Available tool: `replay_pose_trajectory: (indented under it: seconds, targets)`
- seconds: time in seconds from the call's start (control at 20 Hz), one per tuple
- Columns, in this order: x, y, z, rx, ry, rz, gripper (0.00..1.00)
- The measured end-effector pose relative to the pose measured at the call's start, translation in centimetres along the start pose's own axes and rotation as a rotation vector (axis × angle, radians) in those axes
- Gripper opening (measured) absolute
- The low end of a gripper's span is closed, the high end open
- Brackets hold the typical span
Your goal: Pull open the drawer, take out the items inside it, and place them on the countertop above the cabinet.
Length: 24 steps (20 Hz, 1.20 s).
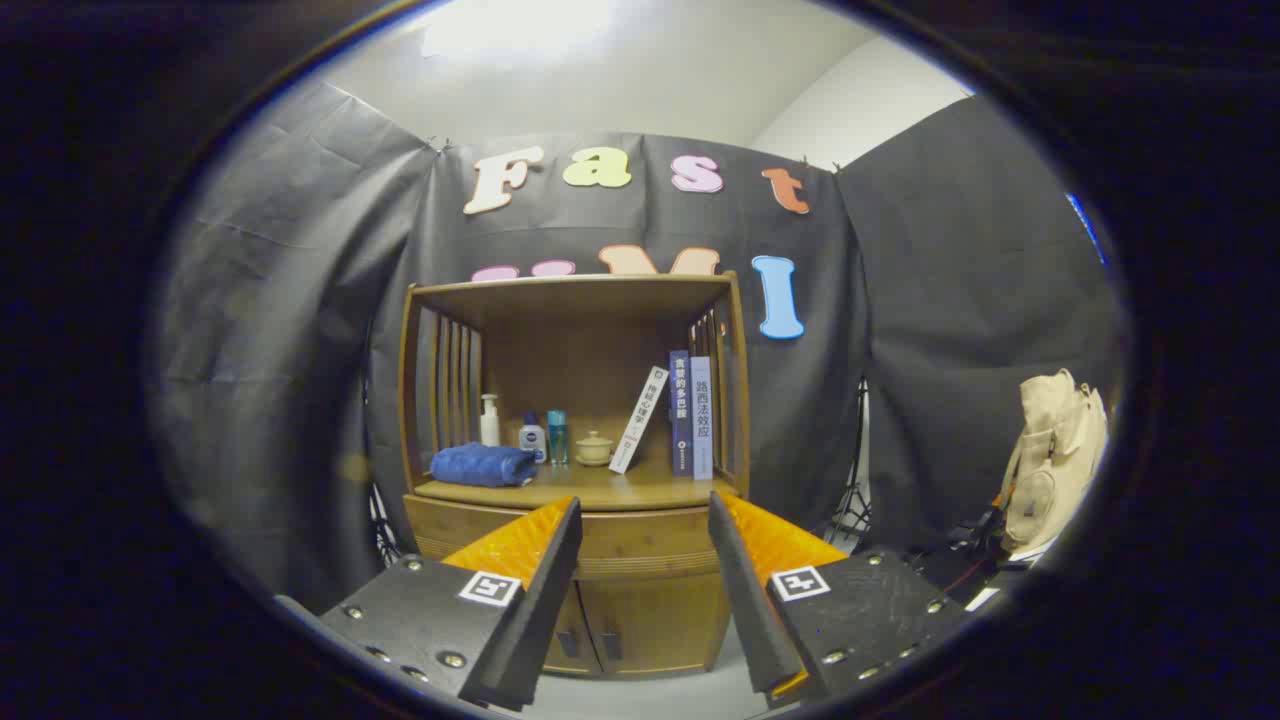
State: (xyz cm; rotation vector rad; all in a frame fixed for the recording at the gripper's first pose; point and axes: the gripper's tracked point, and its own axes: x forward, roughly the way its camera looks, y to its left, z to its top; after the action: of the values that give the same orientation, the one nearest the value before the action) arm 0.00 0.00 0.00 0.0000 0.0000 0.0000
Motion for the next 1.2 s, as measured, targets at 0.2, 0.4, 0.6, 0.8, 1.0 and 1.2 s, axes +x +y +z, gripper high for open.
replay_pose_trajectory:
  seconds: [0.2, 0.4, 0.6, 0.8, 1.0, 1.2]
  targets:
    - [-0.2, 2.1, 0.1, -0.028, -0.017, 0.043, 0.76]
    - [-0.4, 2.6, -0.2, -0.062, -0.005, 0.036, 0.76]
    - [-0.1, 3.1, -0.6, -0.052, 0.005, 0.035, 0.76]
    - [0.4, 3.7, -1.3, -0.029, 0.026, 0.038, 0.76]
    - [1.6, 3.8, -2.1, -0.026, 0.047, 0.021, 0.76]
    - [3.8, 4.4, -3.5, -0.029, 0.069, -0.001, 0.76]
